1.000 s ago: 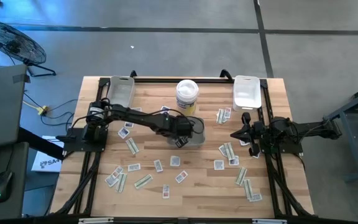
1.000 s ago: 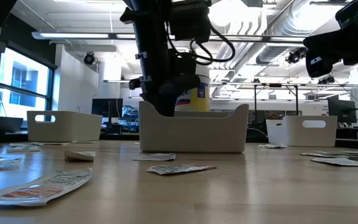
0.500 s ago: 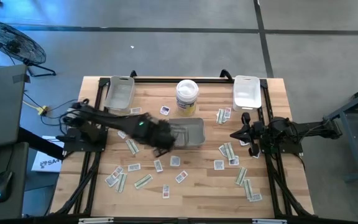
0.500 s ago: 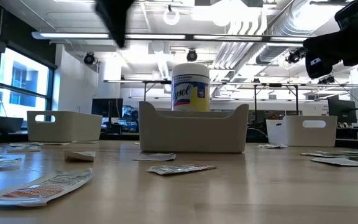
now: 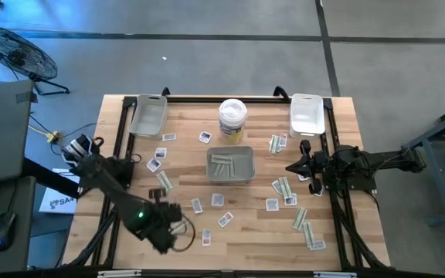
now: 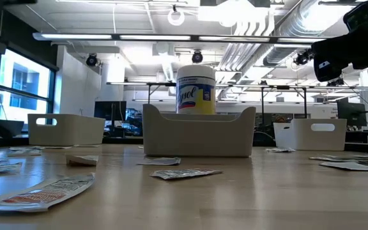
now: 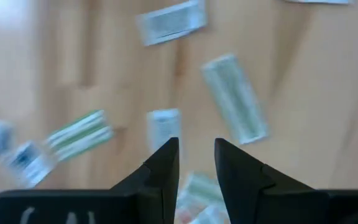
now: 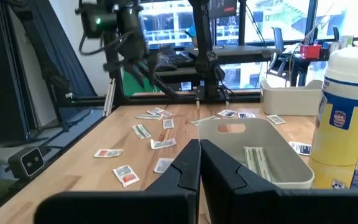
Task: Pick & Place First Aid Supplies
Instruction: Put the bandage into the bottom gray bin
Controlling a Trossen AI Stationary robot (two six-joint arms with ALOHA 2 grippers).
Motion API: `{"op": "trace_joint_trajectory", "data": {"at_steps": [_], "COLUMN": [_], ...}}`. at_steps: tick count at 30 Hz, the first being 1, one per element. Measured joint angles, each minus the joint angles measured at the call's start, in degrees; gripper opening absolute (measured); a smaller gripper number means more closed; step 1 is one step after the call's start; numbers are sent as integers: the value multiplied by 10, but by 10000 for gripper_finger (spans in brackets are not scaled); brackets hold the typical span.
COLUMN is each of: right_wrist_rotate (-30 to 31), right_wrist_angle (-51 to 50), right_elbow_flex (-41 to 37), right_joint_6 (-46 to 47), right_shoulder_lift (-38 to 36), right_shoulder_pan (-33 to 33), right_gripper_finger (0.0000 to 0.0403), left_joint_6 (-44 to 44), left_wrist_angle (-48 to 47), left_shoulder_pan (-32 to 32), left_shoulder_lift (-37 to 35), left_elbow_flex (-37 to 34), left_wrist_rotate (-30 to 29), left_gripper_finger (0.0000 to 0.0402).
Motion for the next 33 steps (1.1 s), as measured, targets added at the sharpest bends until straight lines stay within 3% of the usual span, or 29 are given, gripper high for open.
{"op": "trace_joint_trajectory", "data": {"at_steps": [6,12,20,33], "right_wrist_rotate": [0,0,0,0], "right_wrist_angle": [0,-1,-2,-8], "right_elbow_flex": [0,0,0,0], "right_joint_6": [0,0,0,0], "right_shoulder_lift": [0,0,0,0], "right_shoulder_pan": [0,0,0,0], "right_gripper_finger": [5,5,5,5], "left_joint_6": [123,219,396,456], "left_wrist_angle": [163,237,333,337], "left_shoulder_pan": [-54,-62,-62,-51], "left_shoulder_lift": [0,0,0,46], "left_elbow_flex": [-111,-177,-213,-212], "left_wrist_rotate": [21,24,22,27], "left_gripper_finger": [99,99,99,99]}}
